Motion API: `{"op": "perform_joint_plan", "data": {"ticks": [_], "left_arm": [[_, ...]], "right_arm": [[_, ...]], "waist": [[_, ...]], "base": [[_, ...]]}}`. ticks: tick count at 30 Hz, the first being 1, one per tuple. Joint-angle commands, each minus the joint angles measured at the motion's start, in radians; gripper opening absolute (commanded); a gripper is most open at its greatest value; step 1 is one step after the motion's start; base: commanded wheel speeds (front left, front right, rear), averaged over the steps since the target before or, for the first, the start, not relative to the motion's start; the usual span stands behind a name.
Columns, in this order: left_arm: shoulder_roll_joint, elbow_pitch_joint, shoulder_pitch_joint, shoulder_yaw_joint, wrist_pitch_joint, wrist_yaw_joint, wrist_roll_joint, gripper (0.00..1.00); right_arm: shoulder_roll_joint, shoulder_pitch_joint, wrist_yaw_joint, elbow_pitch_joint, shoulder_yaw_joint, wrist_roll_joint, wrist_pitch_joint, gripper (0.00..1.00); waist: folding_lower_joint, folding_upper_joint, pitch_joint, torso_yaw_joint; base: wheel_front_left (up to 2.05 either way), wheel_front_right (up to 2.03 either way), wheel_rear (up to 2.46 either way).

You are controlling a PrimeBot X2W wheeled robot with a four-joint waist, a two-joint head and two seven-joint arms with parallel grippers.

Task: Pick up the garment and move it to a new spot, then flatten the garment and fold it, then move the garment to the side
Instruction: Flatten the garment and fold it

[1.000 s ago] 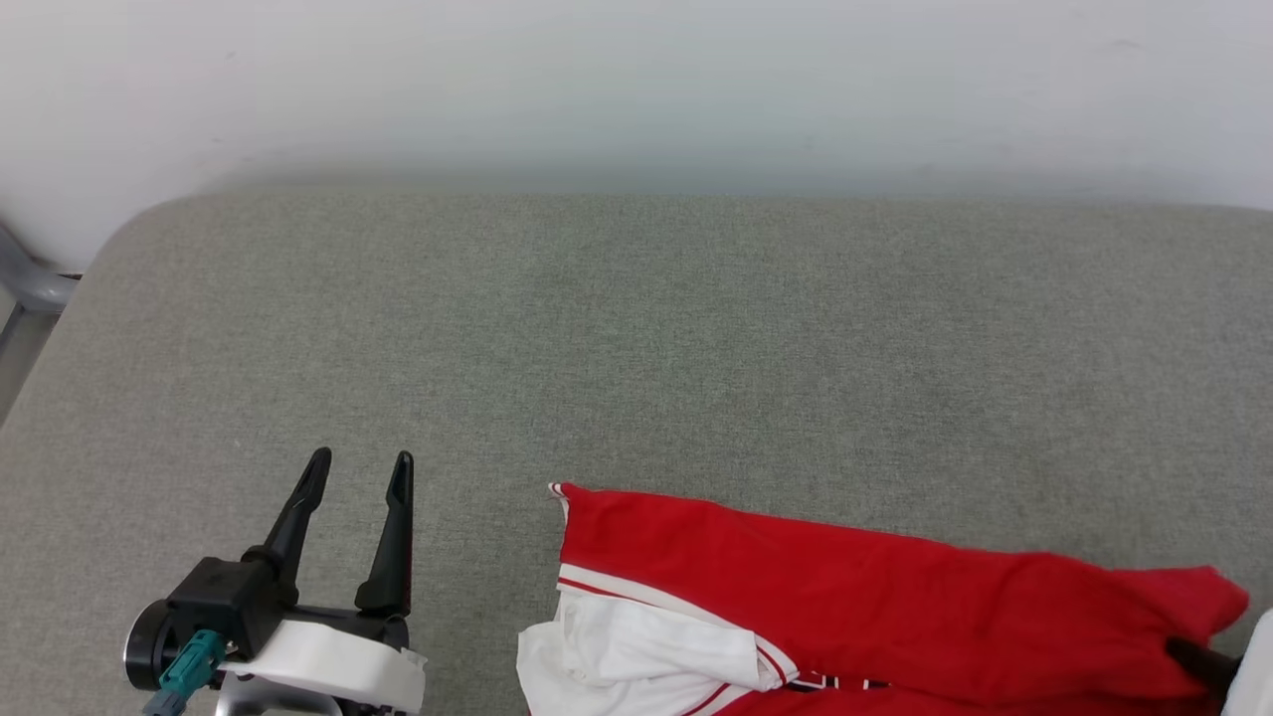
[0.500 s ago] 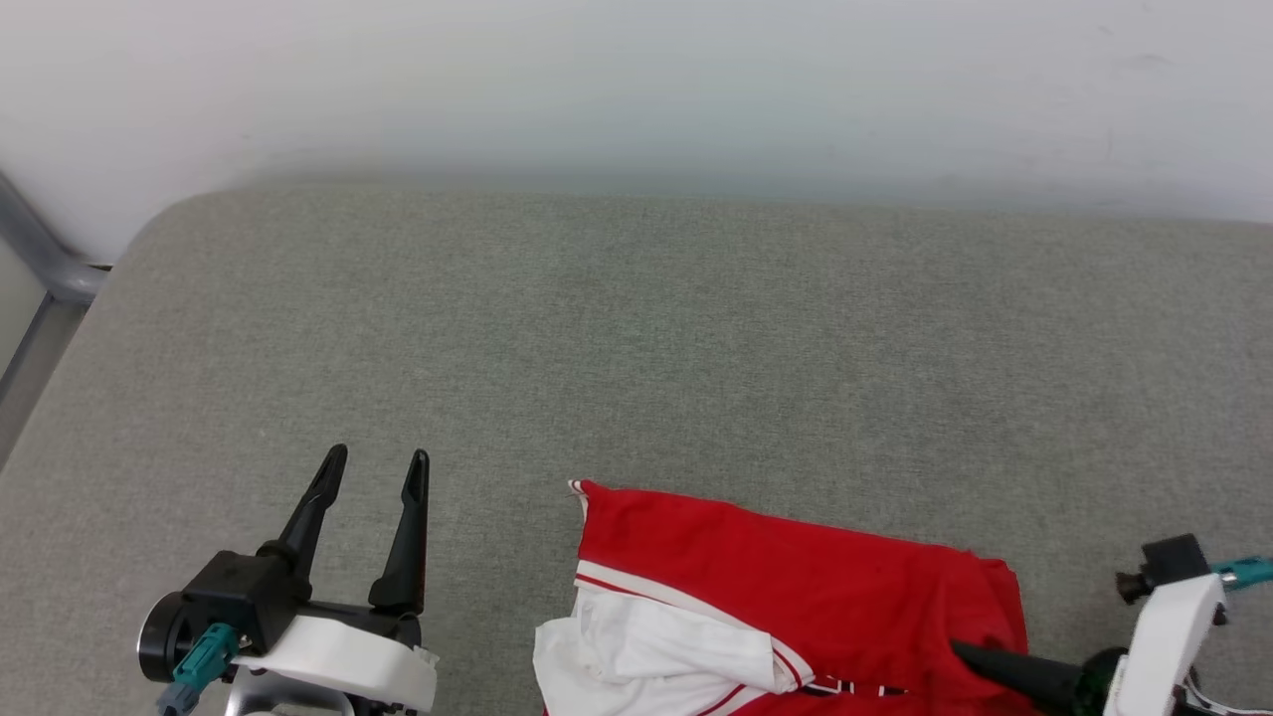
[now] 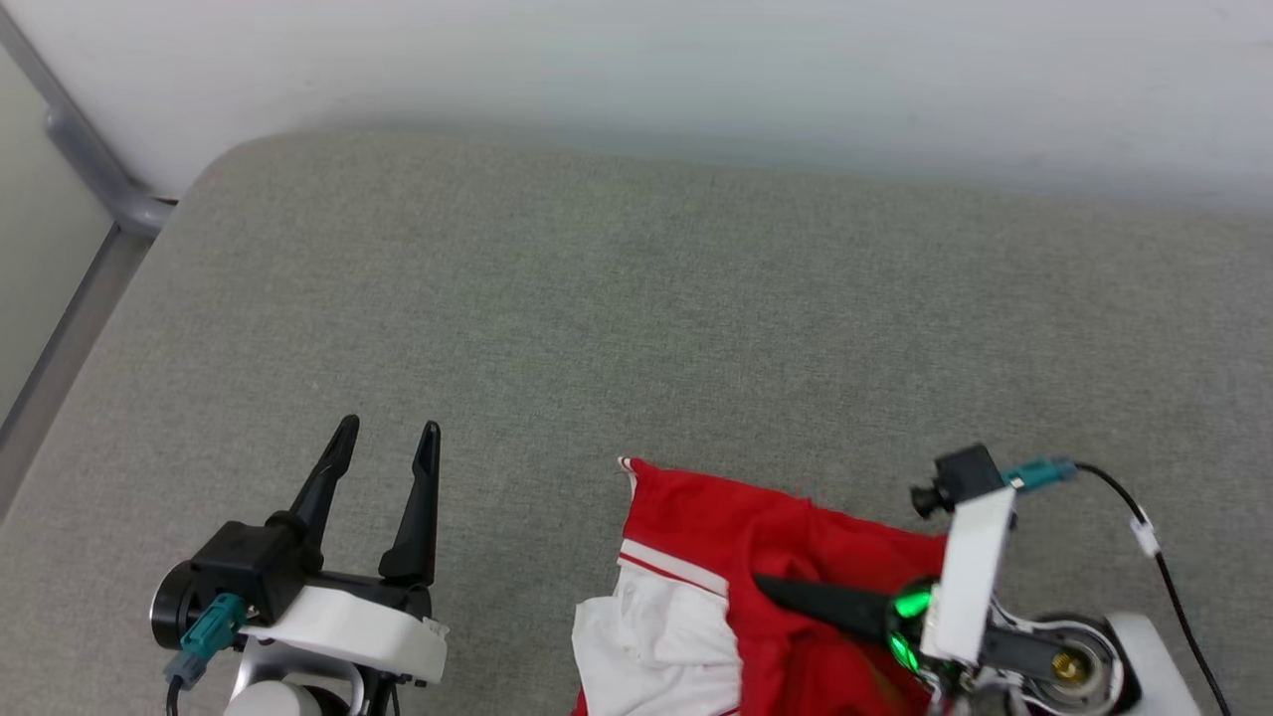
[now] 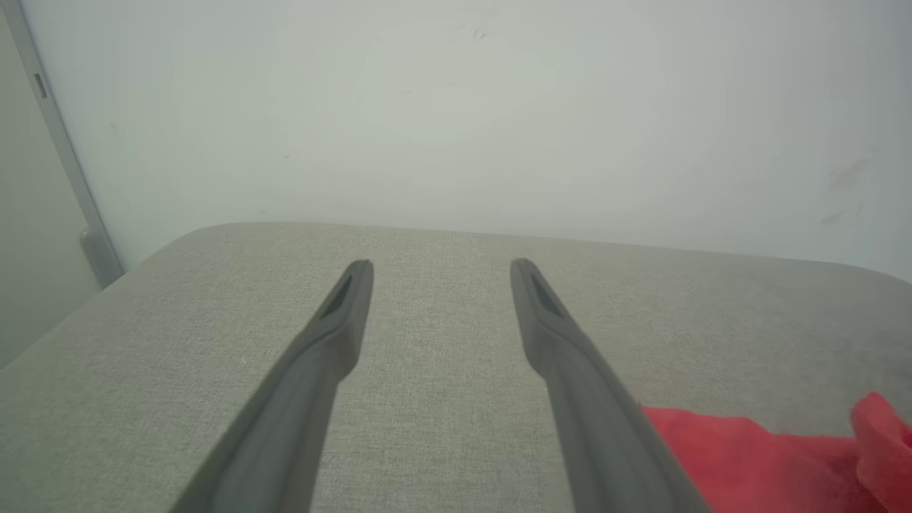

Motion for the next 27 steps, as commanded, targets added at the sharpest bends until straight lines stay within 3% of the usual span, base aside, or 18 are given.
{"op": "perform_joint_plan", "data": {"ticks": [1,6,13,15,16,27], "left_arm": [[0.000,0.001,-0.013,0.000,-0.004,-0.004,-0.005,1.00],[-0.007,0.007,-0.035,0.000,-0.009,-0.012,-0.007,1.00],[-0.021,0.027,-0.057,0.003,-0.012,-0.028,-0.006,1.00],[-0.023,0.035,-0.059,0.003,-0.013,-0.030,-0.005,1.00],[-0.024,0.040,-0.058,0.003,-0.014,-0.034,-0.006,1.00],[-0.024,0.060,-0.041,0.007,-0.016,-0.040,0.007,1.00]], "right_arm": [[0.002,-0.023,0.000,0.005,0.014,0.010,-0.014,0.00],[0.002,-0.102,0.000,0.046,0.144,0.018,-0.105,0.00],[0.001,-0.144,0.000,0.153,0.224,-0.042,-0.195,0.00],[0.001,-0.147,0.000,0.168,0.244,-0.042,-0.212,0.47],[0.001,-0.148,0.000,0.170,0.252,-0.040,-0.219,1.00],[-0.015,-0.137,0.000,0.071,0.284,-0.060,-0.293,1.00]], "waist": [[0.0000,-0.0001,0.014,0.010],[0.0000,-0.0001,0.052,0.027],[0.0000,-0.0001,0.081,0.034],[0.0000,-0.0001,0.081,0.032],[0.0000,-0.0001,0.081,0.030],[0.0000,-0.0001,0.029,-0.009]], "base": [[0.00,0.00,0.00],[0.00,0.00,0.00],[0.00,0.00,0.00],[0.00,0.00,0.00],[0.00,0.00,0.00],[0.00,0.00,0.00]]}}
